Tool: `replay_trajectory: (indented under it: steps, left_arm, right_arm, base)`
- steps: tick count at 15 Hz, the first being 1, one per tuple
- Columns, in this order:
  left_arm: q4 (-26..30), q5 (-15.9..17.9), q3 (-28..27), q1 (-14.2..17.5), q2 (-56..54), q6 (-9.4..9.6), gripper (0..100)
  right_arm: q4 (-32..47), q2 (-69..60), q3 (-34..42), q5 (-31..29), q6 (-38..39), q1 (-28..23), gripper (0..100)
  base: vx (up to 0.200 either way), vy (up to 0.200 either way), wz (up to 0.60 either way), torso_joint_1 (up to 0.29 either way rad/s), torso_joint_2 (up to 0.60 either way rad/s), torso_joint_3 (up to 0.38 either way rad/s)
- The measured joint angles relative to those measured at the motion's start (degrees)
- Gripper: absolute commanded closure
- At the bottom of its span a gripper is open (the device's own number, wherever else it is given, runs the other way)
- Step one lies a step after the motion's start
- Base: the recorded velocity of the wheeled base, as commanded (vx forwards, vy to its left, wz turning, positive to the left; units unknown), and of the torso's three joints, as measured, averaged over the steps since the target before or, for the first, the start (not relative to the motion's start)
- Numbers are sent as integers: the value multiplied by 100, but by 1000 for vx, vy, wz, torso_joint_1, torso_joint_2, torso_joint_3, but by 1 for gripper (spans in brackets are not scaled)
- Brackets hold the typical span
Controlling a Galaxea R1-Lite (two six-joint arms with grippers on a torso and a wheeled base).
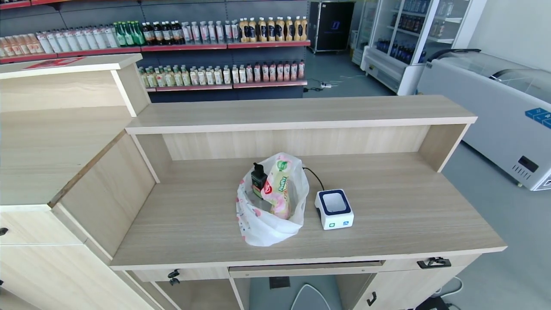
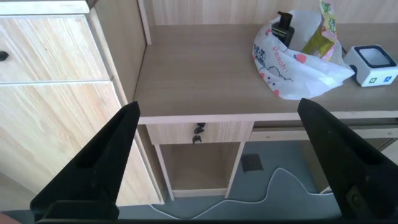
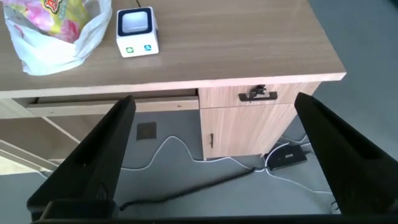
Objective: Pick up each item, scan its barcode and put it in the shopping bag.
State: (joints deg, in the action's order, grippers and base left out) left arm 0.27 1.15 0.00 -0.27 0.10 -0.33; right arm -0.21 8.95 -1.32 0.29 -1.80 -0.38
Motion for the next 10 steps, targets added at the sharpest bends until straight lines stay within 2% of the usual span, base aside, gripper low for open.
replay_trajectory:
  steps: [4,10]
  left_arm:
    - [0,-2,0,0,0,0,0]
    - [-2,-2,0,0,0,0,0]
  right_arm:
    - [65,-744,105,-11,-55,49,0]
    - [65,-905,116,-11,-93,54,0]
  base:
    - [0,0,0,0,0,0]
    - [0,0,0,0,0,0]
